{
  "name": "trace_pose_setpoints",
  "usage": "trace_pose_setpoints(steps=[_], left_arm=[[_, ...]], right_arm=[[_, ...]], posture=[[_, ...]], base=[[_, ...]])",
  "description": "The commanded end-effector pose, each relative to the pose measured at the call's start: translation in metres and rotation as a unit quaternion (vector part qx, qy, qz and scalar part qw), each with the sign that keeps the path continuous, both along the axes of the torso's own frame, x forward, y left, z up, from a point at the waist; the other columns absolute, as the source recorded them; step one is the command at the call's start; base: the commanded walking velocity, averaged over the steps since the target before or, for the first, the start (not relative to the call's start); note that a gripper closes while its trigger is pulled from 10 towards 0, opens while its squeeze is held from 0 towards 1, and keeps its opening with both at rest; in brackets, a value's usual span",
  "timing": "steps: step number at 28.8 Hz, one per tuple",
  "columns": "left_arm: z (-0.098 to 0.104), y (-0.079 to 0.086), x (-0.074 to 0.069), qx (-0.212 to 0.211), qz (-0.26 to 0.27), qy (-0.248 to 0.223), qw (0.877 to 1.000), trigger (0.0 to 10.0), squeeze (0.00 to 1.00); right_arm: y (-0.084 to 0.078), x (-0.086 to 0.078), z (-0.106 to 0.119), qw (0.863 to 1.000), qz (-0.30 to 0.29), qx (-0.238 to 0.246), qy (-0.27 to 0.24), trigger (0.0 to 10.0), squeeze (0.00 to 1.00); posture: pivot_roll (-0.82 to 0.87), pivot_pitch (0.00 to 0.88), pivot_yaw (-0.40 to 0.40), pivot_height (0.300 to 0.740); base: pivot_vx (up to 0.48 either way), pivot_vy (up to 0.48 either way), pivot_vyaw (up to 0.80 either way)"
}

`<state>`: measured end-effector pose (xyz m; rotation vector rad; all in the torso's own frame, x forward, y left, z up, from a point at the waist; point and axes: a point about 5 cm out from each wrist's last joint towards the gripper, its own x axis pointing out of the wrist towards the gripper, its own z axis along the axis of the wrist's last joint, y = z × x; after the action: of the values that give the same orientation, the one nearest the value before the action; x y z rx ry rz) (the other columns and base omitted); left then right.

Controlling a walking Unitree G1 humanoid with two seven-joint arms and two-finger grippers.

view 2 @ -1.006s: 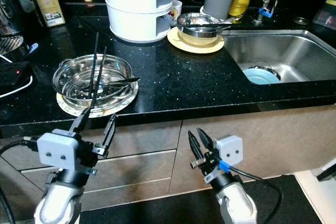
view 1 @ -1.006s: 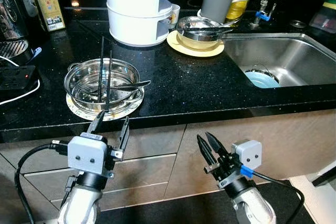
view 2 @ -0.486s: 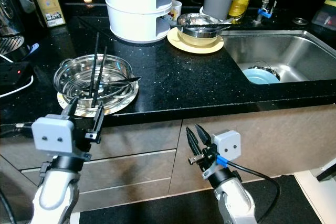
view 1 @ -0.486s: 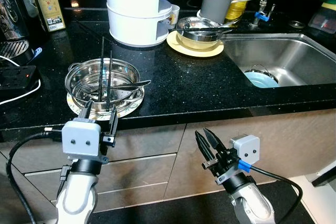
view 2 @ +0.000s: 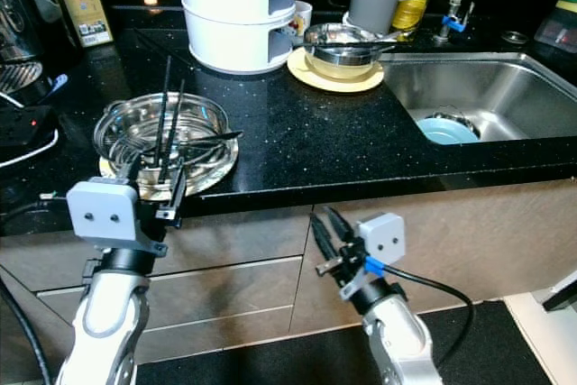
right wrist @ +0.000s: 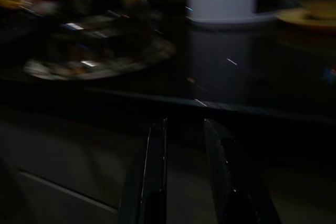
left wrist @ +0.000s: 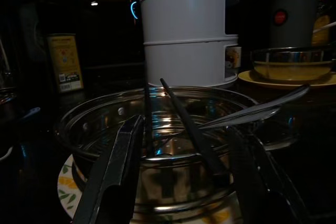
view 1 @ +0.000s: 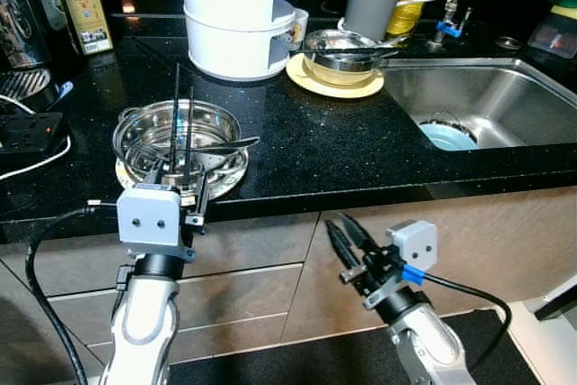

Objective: Kitchen organization

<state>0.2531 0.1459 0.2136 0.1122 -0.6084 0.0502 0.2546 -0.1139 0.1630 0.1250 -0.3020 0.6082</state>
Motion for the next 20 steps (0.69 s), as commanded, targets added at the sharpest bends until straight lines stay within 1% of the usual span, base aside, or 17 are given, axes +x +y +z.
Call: trace_pose_setpoints(steps=[1,2,3,5,6,7,8,10,11,12,13,14,15,16,17,19,20], left_arm=[[-0.005,0.003,0.001,0.004,0.011,0.017,1.000,10.0,0.00],[-0.005,0.005,0.001,0.004,0.019,0.022,1.000,10.0,0.00],[-0.005,0.005,0.001,0.004,0.019,0.022,1.000,10.0,0.00],[-0.005,0.005,0.002,0.004,0.021,0.022,1.000,10.0,0.00],[-0.005,0.005,0.002,0.004,0.021,0.022,1.000,10.0,0.00],[-0.004,0.004,0.002,0.003,0.018,0.019,1.000,10.0,0.00],[-0.004,0.004,0.002,0.003,0.018,0.019,1.000,10.0,0.00],[-0.003,0.003,0.003,0.004,0.016,0.017,1.000,10.0,0.00],[-0.002,0.002,0.003,0.007,0.015,0.016,1.000,8.8,0.00],[-0.002,0.002,0.003,0.007,0.015,0.016,1.000,8.8,0.00],[-0.001,0.002,0.004,0.012,0.019,0.015,1.000,8.8,0.00],[-0.001,0.002,0.004,0.012,0.019,0.015,1.000,8.8,0.00],[0.000,0.002,0.005,0.014,0.020,0.015,1.000,7.9,0.00],[0.001,0.002,0.005,0.015,0.021,0.014,1.000,6.1,0.00],[0.001,0.002,0.005,0.015,0.021,0.014,1.000,6.1,0.00],[0.002,0.002,0.006,0.015,0.020,0.012,1.000,0.0,0.00],[0.002,0.002,0.006,0.015,0.020,0.012,1.000,0.0,0.00]], right_arm=[[0.008,-0.002,0.015,0.999,0.028,0.009,-0.020,10.0,0.00],[0.014,0.000,0.029,0.998,0.034,0.014,-0.043,10.0,0.00],[0.014,0.000,0.029,0.998,0.034,0.014,-0.043,10.0,0.00],[0.019,0.001,0.040,0.997,0.037,0.018,-0.065,10.0,0.00],[0.019,0.001,0.040,0.997,0.037,0.018,-0.065,10.0,0.00],[0.023,0.003,0.048,0.996,0.038,0.017,-0.080,10.0,0.00],[0.023,0.003,0.048,0.996,0.038,0.017,-0.080,10.0,0.00],[0.027,0.005,0.057,0.995,0.040,0.011,-0.096,10.0,0.00],[0.028,0.008,0.057,0.993,0.033,-0.034,-0.105,10.0,0.00],[0.028,0.008,0.057,0.993,0.033,-0.034,-0.105,10.0,0.00],[0.028,0.010,0.058,0.991,0.029,-0.061,-0.112,10.0,0.00],[0.028,0.010,0.058,0.991,0.029,-0.061,-0.112,10.0,0.00],[0.028,0.012,0.059,0.990,0.024,-0.073,-0.115,10.0,0.00],[0.028,0.012,0.060,0.990,0.022,-0.079,-0.117,10.0,0.00],[0.028,0.012,0.060,0.990,0.022,-0.079,-0.117,10.0,0.00],[0.027,0.012,0.062,0.990,0.024,-0.079,-0.116,10.0,0.00],[0.027,0.012,0.062,0.990,0.024,-0.079,-0.116,10.0,0.00]], posture=[[-0.09,0.153,-0.076,0.740],[-0.09,0.161,-0.077,0.740],[-0.09,0.161,-0.077,0.740],[-0.09,0.161,-0.077,0.740],[-0.09,0.161,-0.077,0.740],[-0.09,0.167,-0.077,0.740],[-0.09,0.167,-0.077,0.740],[-0.09,0.167,-0.077,0.740],[-0.09,0.167,-0.077,0.740],[-0.09,0.167,-0.077,0.740],[-0.09,0.167,-0.077,0.740],[-0.09,0.167,-0.077,0.740],[-0.09,0.167,-0.077,0.740],[-0.09,0.167,-0.077,0.740],[-0.09,0.167,-0.077,0.740],[-0.09,0.167,-0.077,0.740],[-0.09,0.167,-0.077,0.740]], base=[[0.000,0.000,0.00],[0.000,0.000,0.00],[0.000,0.000,0.00],[0.000,0.000,0.00],[0.000,0.000,0.00],[0.000,0.000,0.00],[0.000,0.000,0.00],[0.000,0.000,0.00],[0.000,0.000,0.00],[0.000,0.000,0.00],[0.000,0.000,0.00],[0.000,0.000,0.00],[0.000,0.000,0.00],[0.000,0.000,0.00],[0.000,0.000,0.00],[0.000,0.000,0.00],[0.000,0.000,0.00]])
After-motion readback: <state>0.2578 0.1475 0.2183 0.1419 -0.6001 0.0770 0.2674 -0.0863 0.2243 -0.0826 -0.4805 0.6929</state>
